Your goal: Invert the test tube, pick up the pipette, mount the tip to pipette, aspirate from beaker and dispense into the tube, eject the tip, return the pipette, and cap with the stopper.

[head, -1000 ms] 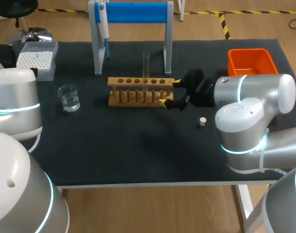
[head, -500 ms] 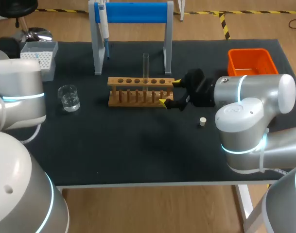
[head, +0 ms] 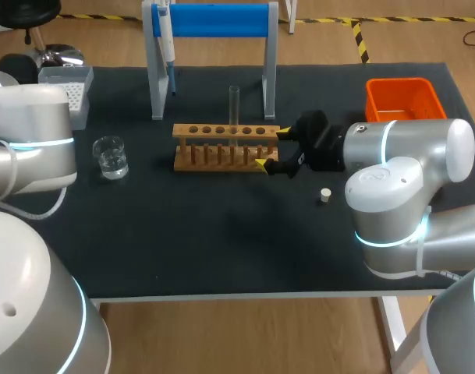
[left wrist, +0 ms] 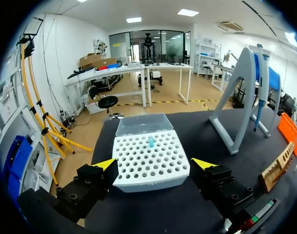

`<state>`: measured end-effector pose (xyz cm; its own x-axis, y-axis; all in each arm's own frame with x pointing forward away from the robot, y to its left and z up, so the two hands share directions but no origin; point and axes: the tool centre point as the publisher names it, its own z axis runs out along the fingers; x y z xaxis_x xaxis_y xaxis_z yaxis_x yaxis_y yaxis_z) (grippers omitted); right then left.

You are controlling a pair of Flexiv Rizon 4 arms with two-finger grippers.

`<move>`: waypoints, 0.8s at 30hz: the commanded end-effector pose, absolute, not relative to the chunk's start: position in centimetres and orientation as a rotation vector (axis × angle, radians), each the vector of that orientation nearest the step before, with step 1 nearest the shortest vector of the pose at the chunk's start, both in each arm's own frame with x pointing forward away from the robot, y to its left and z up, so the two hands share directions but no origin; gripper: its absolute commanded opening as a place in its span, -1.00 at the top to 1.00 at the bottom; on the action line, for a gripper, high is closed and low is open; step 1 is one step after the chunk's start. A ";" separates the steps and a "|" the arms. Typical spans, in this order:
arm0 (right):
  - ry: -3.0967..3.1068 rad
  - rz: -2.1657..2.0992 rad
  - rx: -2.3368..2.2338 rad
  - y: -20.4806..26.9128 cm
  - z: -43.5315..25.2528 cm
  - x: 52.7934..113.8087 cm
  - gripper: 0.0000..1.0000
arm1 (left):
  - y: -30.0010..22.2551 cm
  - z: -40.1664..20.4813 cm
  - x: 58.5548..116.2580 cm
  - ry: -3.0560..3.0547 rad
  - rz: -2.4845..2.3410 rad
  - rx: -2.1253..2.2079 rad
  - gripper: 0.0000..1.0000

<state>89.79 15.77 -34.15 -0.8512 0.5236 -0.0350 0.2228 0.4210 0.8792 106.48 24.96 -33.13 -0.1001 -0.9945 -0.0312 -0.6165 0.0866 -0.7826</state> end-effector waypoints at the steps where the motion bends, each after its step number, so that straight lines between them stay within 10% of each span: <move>1: 2.375 1.406 0.643 15.6 -34.2 89.8 -1.00 | 24.9 -33.8 107.2 1.780 -0.831 -1.589 -0.90; 24: 2.375 1.406 0.643 15.6 -34.2 89.8 -1.00 | 24.7 -34.9 110.0 1.813 -0.819 -1.585 -0.61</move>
<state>89.79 15.76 -34.15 -0.8512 0.5236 -0.0350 0.2228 0.4211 0.8792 109.05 24.84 -34.58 -0.1187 -0.9924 -0.0313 -0.6223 0.0989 -0.7765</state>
